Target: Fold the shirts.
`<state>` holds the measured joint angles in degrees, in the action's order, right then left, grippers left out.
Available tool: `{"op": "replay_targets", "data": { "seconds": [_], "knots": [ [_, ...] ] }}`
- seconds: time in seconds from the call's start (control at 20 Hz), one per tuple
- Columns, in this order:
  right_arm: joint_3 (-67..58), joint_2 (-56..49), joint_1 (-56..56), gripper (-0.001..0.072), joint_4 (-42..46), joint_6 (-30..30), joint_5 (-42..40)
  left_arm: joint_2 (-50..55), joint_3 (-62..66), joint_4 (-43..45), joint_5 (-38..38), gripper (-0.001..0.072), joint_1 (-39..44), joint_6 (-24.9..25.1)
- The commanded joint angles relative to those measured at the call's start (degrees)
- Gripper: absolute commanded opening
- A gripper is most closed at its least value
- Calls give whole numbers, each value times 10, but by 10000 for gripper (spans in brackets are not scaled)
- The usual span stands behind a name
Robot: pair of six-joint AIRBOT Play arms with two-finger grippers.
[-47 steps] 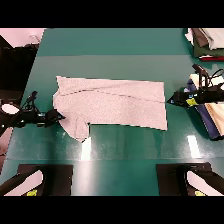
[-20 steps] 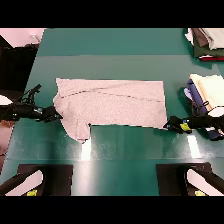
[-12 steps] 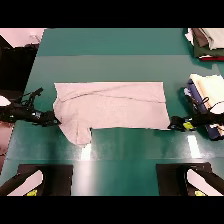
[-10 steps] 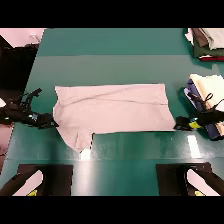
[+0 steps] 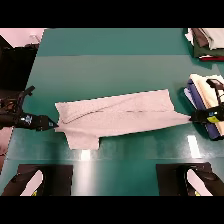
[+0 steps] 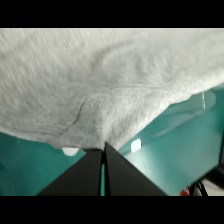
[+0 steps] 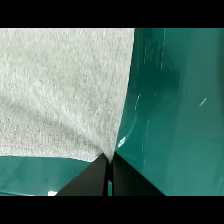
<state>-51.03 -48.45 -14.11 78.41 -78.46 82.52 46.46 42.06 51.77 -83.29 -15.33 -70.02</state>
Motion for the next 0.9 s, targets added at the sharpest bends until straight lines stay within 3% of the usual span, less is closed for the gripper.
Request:
{"op": "replay_targets", "data": {
  "seconds": [0.0, 0.25, 0.6, 0.65, 0.7, 0.75, 0.8, 0.85],
  "knots": [
    [-38, -47, 9, 16, -23, -2, -22, -4, 1, -12, 90, 21, 0, -2],
    [-95, -167, 48, 16, -24, -3, -55, 0, 1, 6, 178, 21, 0, -7],
    [-180, -303, 95, 17, -25, -56, -129, 28, 0, 5, 302, 23, 0, -13],
    [-192, -317, 104, 19, -25, -66, -147, 38, 0, 4, 318, 103, 0, -31],
    [-205, -331, 113, 79, -30, -72, -165, 51, 0, 1, 330, 375, 0, -43],
    [-218, -344, 116, 411, -54, -71, -172, 67, 0, 0, 336, 594, 0, -59],
    [-230, -356, 116, 590, -76, -70, -170, 78, 0, 0, 334, 611, 0, -65],
    [-241, -363, 113, 586, -99, -59, -160, 86, 0, -2, 327, 611, 0, -65]
  ]
}}
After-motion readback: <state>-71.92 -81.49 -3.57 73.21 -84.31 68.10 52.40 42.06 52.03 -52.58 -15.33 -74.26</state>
